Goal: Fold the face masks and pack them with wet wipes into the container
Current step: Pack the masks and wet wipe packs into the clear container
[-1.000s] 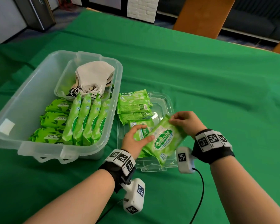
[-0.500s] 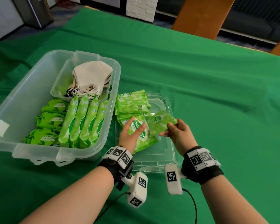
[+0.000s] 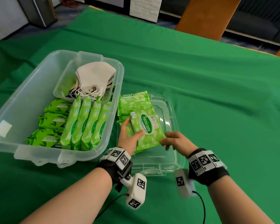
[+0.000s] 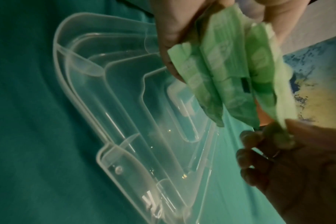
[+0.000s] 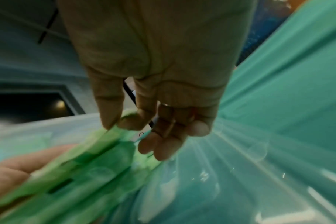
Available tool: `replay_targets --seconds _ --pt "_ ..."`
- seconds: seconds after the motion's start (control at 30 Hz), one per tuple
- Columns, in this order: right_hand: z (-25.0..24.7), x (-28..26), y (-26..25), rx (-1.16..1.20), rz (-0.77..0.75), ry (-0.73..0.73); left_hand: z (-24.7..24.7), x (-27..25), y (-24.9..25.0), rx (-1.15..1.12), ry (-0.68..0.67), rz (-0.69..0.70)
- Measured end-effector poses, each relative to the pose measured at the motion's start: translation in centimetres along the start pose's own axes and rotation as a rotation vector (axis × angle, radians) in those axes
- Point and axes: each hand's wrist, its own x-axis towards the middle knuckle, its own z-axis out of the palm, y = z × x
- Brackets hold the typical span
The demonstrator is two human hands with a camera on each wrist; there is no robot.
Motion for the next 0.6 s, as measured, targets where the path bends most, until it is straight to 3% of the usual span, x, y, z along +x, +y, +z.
replay_targets --seconds 0.1,0.17,0.23,0.33,0.47,0.6 --pt "-1.0 2.2 -1.1 -0.176 0.018 0.152 -0.6 0.2 0.0 -0.009 0.030 0.065" --pt "-1.4 4.8 -2.1 -0.330 -0.041 0.286 -1.1 0.0 -0.1 0.038 0.016 0.098" --pt "-1.4 7.8 -3.4 -0.529 -0.140 0.322 -1.6 -0.2 -0.7 0.080 -0.013 0.122" --pt "-0.9 11.7 -5.6 -0.783 -0.249 0.196 -2.2 -0.4 -1.4 0.118 -0.042 0.144" --pt "-0.4 16.0 -7.1 -1.091 -0.257 -0.002 -3.1 -0.2 -1.9 0.168 -0.069 0.125" --pt "0.3 17.5 -6.9 -1.101 -0.262 -0.025 -3.6 -0.2 -2.1 0.242 -0.110 0.151"
